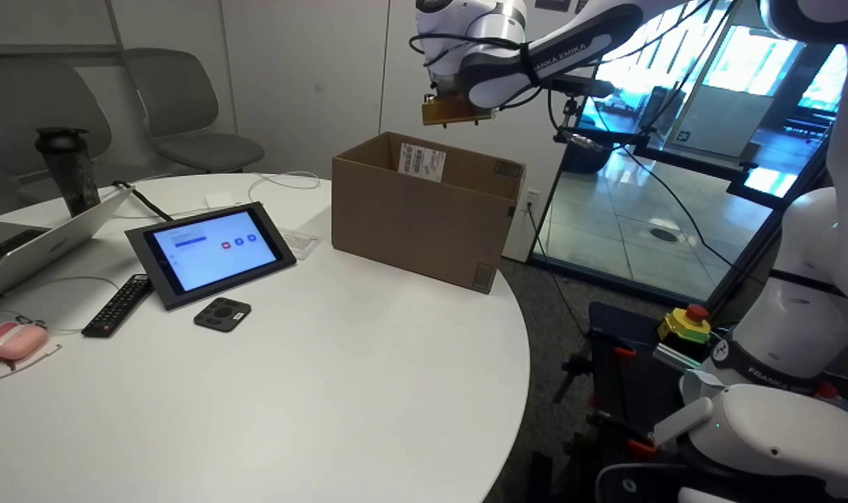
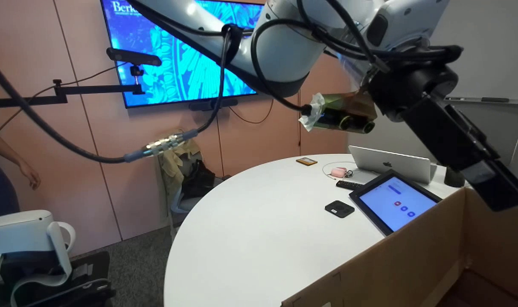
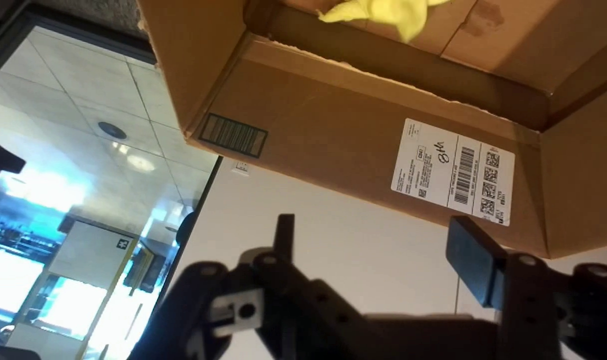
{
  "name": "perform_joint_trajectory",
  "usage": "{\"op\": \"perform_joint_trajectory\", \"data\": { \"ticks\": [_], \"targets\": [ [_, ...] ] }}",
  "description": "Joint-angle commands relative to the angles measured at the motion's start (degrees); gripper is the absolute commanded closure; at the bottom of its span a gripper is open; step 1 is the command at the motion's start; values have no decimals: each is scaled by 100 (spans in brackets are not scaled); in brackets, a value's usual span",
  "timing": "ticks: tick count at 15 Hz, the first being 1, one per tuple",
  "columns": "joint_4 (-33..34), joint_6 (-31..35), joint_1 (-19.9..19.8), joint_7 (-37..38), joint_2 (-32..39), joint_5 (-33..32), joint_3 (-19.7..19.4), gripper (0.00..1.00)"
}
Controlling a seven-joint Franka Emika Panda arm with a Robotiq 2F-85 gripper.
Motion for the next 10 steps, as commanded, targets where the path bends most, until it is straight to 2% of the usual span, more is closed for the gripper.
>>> {"op": "perform_joint_trajectory", "data": {
  "ticks": [1,5,10],
  "targets": [
    [170,-74,-182,-209,99,4,296,0],
    [-238,528,-345,-948,-115,343,653,0],
    [-1215,1287,-234,-1700,-552,755,979,0]
  ]
}}
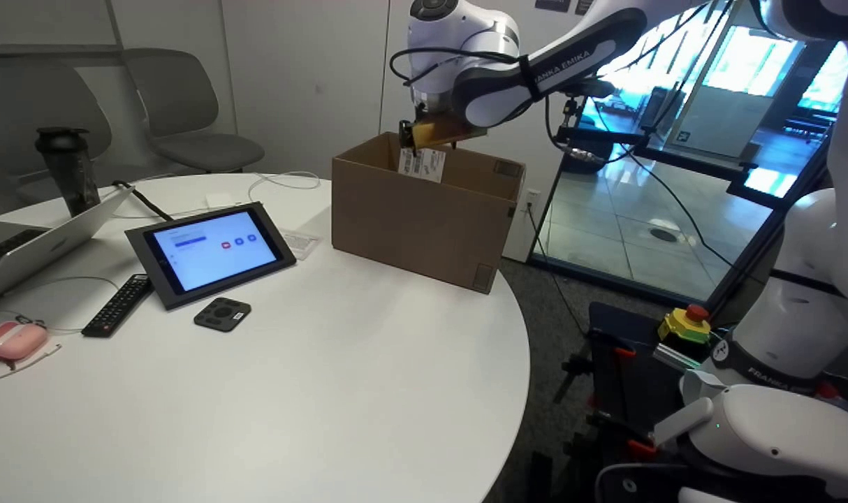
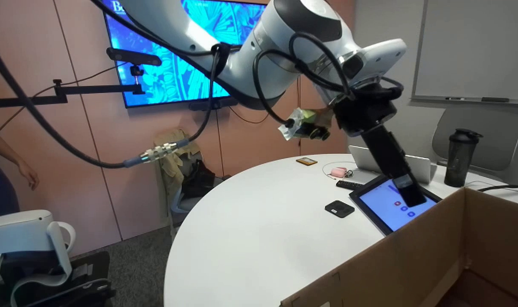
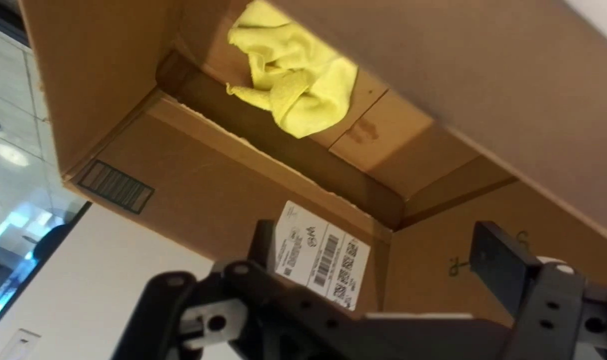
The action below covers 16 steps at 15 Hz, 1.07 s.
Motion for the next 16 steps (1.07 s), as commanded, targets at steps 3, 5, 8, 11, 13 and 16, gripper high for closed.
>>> {"op": "perform_joint_trajectory", "data": {
  "ticks": [3,5,8,11,13,16],
  "targets": [
    [-1417,758,40,-1117,-934,582,396,0],
    [-1798,851,47,-1691,-1275,957,522,0],
    [-2253,694,74,-2795,-1871,1719,682,0],
    [-2495,224,114,-4051,-2458,2665,817,0],
    [-2551,-246,166,-4816,-2811,3214,882,0],
    [-2485,-958,205,-5429,-3230,3641,965,0]
  ]
}}
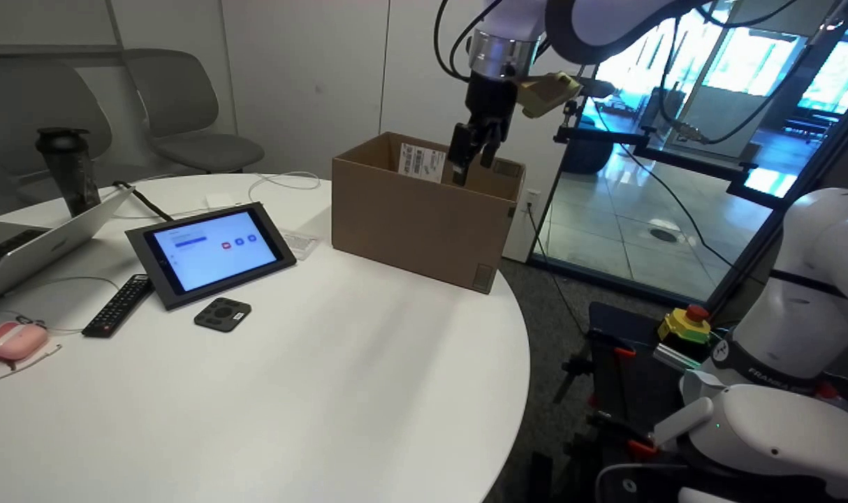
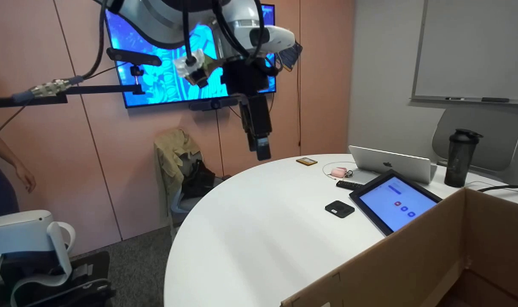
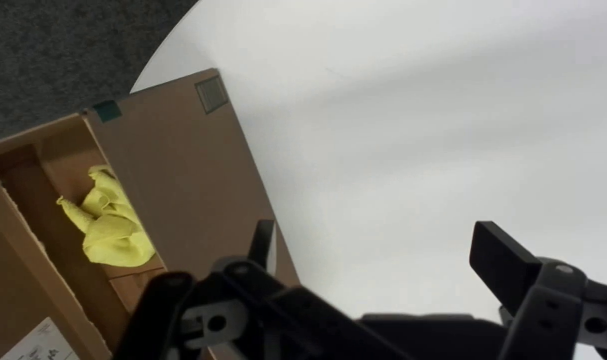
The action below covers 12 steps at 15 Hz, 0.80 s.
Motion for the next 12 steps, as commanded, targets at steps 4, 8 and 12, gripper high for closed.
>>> {"op": "perform_joint_trajectory", "data": {
  "ticks": [4,8,12],
  "targets": [
    [-76,-1111,106,-1037,-916,772,101,0],
    [-282,-1043,98,-1218,-1230,827,109,0],
    [-204,-1038,48,-1141,-1118,730,137,0]
  ]
}}
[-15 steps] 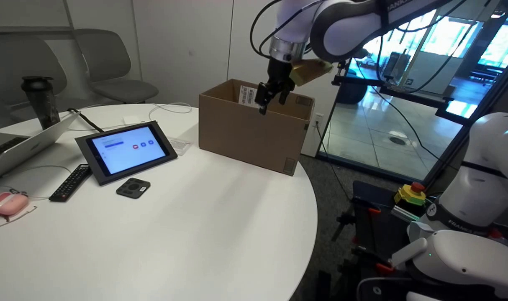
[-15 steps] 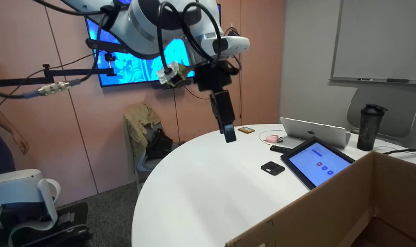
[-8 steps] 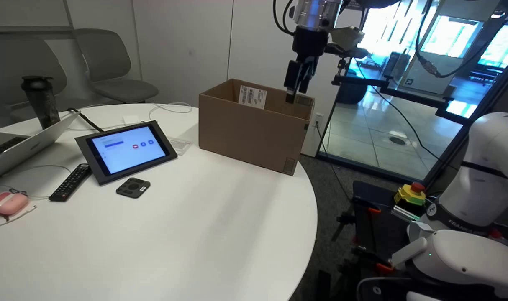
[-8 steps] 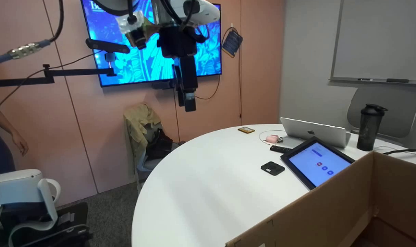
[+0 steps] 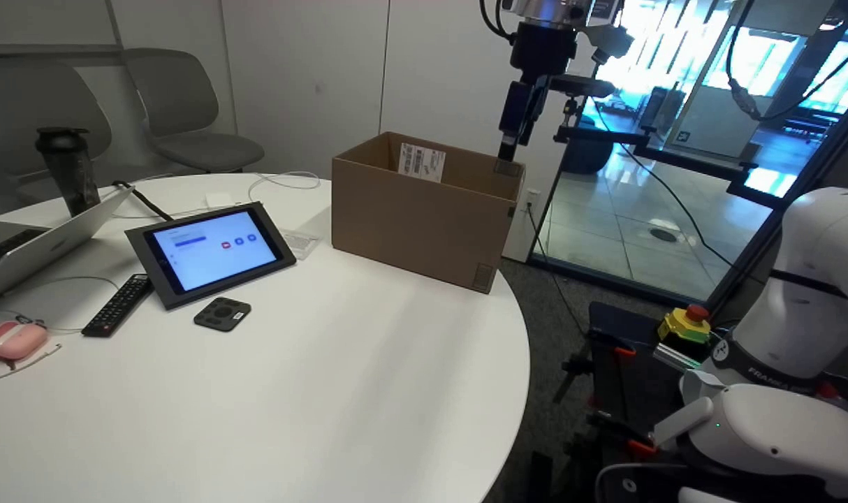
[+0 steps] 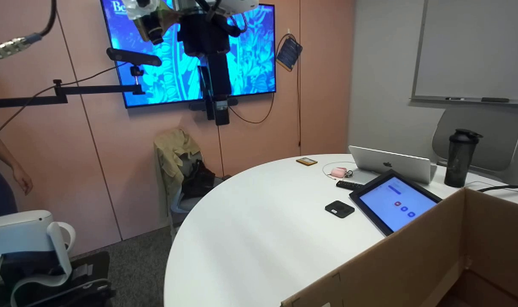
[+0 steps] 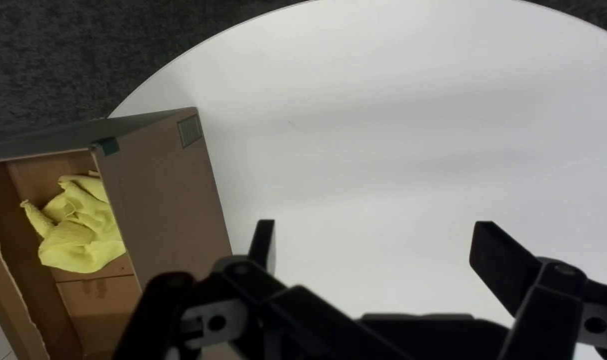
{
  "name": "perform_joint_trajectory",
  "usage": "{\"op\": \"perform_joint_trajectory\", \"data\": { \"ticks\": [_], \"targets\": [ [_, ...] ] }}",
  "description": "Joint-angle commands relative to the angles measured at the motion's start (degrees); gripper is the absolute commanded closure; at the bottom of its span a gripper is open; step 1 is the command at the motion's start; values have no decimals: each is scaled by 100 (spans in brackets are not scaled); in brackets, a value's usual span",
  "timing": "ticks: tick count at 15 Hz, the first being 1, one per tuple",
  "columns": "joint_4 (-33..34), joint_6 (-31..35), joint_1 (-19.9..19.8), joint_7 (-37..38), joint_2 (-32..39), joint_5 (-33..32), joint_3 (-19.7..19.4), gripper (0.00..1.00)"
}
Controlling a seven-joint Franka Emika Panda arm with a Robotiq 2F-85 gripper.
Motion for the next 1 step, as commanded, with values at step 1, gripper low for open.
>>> {"op": "perform_joint_trajectory", "data": {
  "ticks": [1],
  "targets": [
    [-26,5,-58,-24,-35,17,51,0]
  ]
}}
